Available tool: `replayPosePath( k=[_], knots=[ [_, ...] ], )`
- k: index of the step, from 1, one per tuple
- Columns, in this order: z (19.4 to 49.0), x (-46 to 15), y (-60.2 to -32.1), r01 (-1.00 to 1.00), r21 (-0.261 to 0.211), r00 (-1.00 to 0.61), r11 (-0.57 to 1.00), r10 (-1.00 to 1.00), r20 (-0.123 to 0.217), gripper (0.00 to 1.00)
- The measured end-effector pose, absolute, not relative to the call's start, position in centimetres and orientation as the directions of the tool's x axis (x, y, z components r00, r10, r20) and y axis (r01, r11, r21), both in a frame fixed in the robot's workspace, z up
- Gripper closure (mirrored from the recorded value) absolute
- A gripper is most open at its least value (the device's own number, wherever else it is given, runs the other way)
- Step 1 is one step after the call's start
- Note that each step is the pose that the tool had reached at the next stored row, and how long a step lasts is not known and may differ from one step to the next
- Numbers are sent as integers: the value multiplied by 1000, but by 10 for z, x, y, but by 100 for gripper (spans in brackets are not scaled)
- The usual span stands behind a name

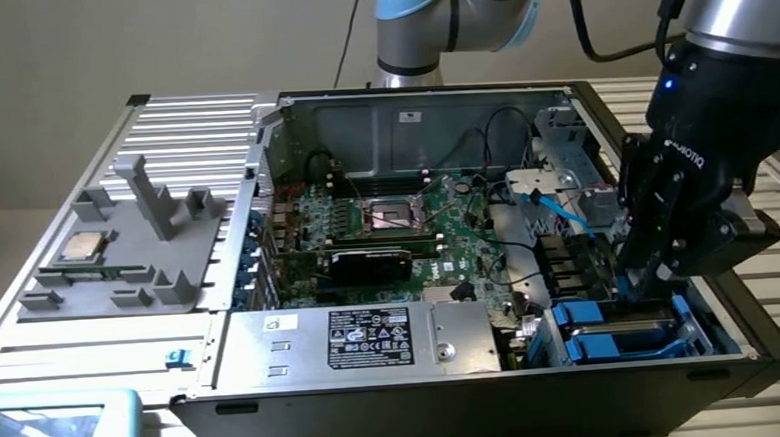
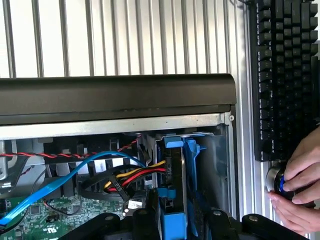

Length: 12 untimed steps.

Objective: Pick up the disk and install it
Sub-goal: 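Insert the second disk wire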

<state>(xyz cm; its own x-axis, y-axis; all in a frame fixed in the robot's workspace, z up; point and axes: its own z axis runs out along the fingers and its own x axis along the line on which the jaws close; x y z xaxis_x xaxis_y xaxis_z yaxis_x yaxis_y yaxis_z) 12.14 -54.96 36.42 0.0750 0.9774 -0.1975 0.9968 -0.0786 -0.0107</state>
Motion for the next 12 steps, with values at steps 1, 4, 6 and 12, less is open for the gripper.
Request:
replayPosePath(
  k=[1,4,6,12],
  knots=[
    [369,121,-550,997,-11,75,-79,977,-198,59],
    [382,121,-550,997,-11,75,-79,977,-198,59],
    [387,121,-550,997,-11,75,-79,977,-198,59],
    [387,121,-550,997,-11,75,-79,977,-198,59]
  ],
)
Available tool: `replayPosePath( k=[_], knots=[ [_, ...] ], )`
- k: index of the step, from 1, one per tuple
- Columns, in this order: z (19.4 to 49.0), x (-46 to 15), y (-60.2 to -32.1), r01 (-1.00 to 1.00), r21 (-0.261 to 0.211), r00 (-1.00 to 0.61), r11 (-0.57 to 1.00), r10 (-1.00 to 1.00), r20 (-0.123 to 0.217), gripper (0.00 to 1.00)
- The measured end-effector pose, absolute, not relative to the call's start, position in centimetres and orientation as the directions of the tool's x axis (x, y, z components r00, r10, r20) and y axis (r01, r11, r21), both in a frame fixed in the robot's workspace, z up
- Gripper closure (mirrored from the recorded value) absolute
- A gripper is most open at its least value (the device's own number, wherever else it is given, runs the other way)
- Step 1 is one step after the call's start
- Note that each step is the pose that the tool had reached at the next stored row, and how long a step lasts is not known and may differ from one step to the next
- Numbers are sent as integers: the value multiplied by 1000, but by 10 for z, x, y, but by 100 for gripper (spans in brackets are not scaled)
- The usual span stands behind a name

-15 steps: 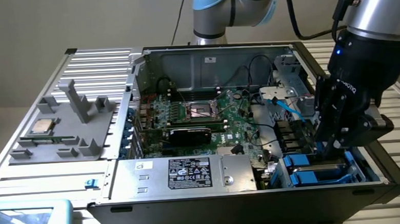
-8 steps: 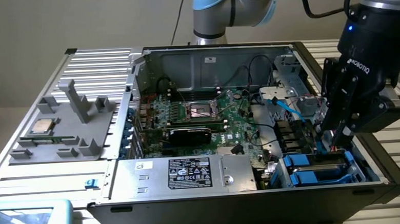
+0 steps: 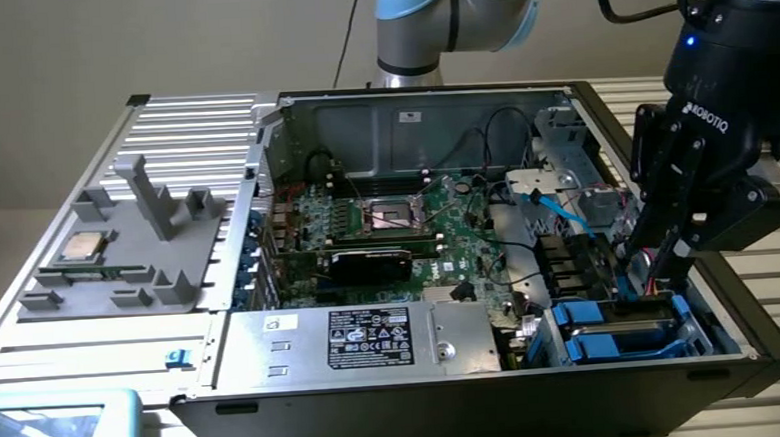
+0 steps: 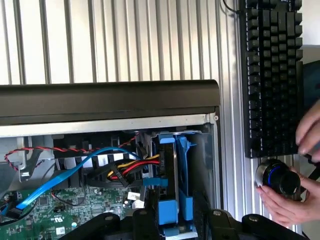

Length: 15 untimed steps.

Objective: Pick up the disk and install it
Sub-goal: 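Insert the second disk wire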

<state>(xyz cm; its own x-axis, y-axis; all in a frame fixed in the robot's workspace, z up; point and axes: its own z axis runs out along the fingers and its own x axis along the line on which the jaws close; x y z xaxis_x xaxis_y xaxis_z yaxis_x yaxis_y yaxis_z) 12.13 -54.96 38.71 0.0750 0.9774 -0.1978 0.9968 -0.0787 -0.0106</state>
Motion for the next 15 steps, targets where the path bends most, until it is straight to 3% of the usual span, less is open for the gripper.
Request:
replayPosePath(
  k=[15],
  knots=[
    [387,121,-550,997,-11,75,-79,977,-198,59]
  ],
)
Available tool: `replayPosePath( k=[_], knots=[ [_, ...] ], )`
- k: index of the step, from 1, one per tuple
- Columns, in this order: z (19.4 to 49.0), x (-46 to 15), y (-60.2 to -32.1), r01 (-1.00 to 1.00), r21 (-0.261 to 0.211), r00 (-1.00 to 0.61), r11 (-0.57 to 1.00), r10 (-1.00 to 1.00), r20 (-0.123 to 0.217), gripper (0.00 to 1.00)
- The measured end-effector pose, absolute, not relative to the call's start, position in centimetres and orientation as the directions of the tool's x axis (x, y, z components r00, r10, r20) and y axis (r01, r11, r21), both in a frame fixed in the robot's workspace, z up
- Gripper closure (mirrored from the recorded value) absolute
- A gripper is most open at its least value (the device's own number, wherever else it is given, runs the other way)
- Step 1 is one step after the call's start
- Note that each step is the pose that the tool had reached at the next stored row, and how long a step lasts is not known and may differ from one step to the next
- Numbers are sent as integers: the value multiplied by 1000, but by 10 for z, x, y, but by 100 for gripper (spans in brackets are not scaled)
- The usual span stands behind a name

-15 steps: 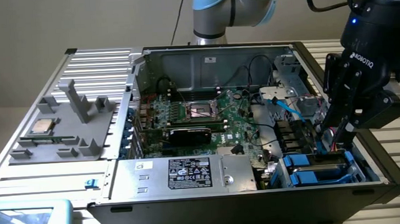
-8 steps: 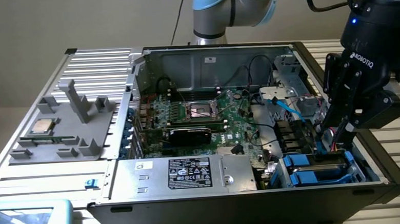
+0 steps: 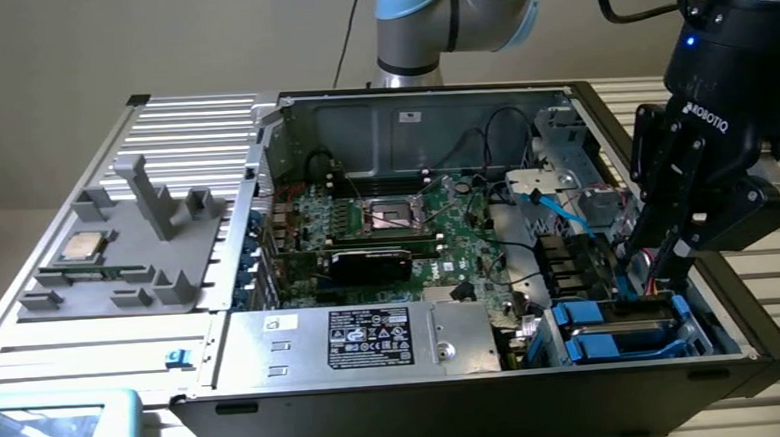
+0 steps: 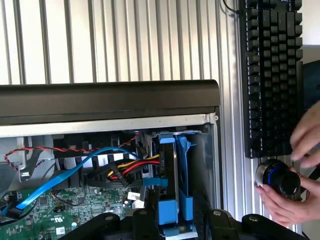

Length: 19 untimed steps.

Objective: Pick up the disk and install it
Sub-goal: 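Insert the second disk wire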

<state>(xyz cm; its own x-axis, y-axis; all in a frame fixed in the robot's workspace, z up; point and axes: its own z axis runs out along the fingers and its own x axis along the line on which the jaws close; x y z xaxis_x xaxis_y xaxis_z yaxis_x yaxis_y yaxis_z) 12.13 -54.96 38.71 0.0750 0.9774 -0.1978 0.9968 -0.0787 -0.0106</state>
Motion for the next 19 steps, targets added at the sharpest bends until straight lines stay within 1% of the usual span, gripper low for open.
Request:
replayPosePath(
  k=[2,3,4,5,7,8,9,10,19],
  knots=[
    [387,121,-550,997,-11,75,-79,977,-198,59],
    [387,121,-550,997,-11,75,-79,977,-198,62],
    [387,121,-550,997,-11,75,-79,977,-198,68],
    [387,121,-550,997,-11,75,-79,977,-198,68],
    [387,121,-550,997,-11,75,-79,977,-198,80],
    [387,121,-550,997,-11,75,-79,977,-198,80],
    [387,121,-550,997,-11,75,-79,977,-198,87],
    [387,121,-550,997,-11,75,-79,977,-198,89],
    [387,121,-550,997,-11,75,-79,977,-198,89]
  ],
)
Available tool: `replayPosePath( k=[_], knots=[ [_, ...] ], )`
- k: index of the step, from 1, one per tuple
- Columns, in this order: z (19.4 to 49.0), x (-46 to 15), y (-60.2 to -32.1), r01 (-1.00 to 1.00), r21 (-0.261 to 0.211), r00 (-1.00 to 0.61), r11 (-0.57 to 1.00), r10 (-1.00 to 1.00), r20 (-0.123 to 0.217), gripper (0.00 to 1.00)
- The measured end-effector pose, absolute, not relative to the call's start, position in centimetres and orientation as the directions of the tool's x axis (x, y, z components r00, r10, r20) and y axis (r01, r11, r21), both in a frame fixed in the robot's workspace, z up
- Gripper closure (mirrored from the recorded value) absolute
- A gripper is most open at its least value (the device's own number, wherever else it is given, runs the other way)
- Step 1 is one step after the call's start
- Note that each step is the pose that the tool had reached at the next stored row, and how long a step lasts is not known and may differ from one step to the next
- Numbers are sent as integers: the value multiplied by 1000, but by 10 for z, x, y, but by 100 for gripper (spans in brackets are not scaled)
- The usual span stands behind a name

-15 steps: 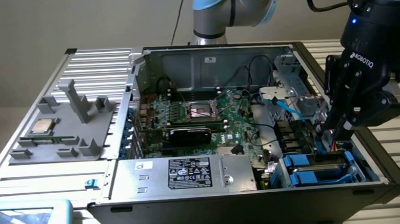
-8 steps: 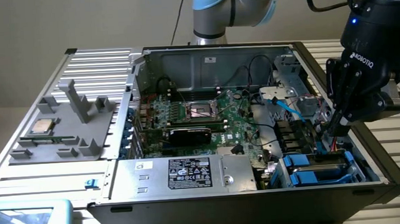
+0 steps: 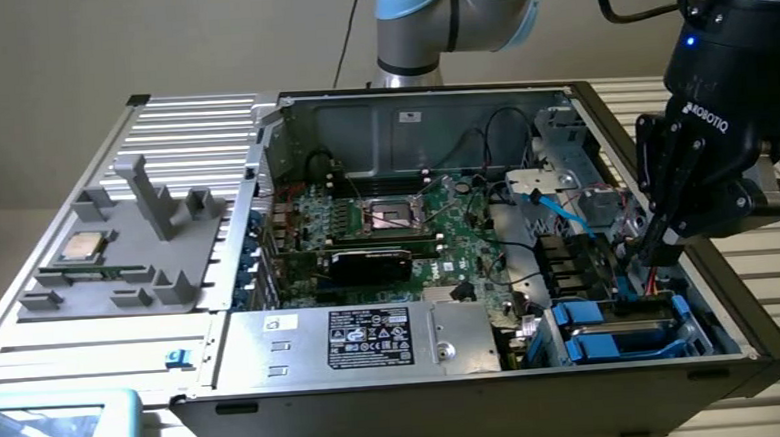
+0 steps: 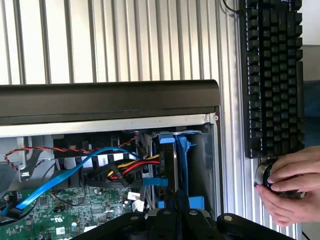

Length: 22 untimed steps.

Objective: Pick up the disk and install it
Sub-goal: 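Insert the second disk wire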

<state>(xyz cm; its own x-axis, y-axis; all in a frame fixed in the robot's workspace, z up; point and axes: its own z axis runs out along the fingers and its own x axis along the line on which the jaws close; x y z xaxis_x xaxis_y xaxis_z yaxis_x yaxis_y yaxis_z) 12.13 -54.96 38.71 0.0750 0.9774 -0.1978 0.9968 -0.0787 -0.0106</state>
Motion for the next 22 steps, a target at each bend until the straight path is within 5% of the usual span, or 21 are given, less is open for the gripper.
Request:
replayPosePath(
  k=[13,22],
  knots=[
    [387,121,-558,997,-11,69,-73,980,-188,89],
    [387,121,-558,998,-11,-70,69,980,-188,89]
  ],
)
